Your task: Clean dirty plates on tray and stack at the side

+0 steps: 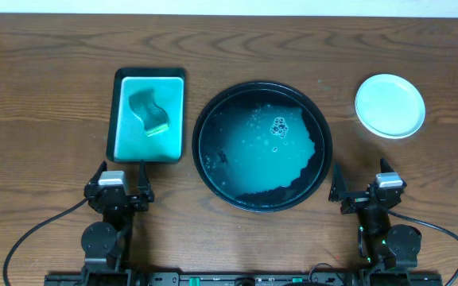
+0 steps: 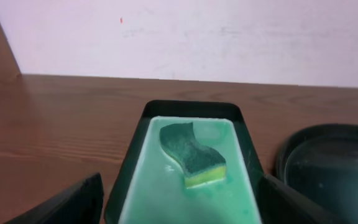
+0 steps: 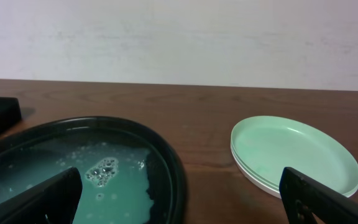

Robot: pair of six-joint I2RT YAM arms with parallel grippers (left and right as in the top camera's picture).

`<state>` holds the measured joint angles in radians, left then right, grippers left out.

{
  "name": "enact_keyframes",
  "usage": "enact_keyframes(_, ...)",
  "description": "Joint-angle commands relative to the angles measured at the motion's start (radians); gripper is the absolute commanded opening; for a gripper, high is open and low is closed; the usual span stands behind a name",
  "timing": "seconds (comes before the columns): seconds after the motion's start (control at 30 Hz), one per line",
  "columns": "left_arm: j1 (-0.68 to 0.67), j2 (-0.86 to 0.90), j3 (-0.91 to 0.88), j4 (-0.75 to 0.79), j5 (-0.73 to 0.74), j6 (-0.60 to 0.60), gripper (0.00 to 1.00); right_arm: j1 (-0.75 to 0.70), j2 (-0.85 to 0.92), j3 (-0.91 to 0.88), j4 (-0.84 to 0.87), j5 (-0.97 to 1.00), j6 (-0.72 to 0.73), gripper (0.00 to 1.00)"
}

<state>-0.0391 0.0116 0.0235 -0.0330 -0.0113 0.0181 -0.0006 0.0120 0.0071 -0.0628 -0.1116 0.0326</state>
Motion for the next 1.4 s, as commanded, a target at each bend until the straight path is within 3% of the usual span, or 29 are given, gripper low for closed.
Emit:
enact_keyframes(0.0, 0.006, -0.01, -0.02, -0.037, -0.06, -0.061, 0.79, 0.002, -0.005, -0.002, -0.003, 0.003, -0.015, 0.99)
enact_keyframes(0.13, 0.006, -0.01, -0.02, -0.039, -0.034, -0.012, 0.79, 0.002, -0.005, -0.002, -0.003, 0.003, -0.015, 0.99)
enact_keyframes(1.37, 0.006, -0.008, -0.019, -0.037, -0.026, -0.016, 0.79, 0.002, -0.005, -0.002, -0.003, 0.003, -0.015, 0.99)
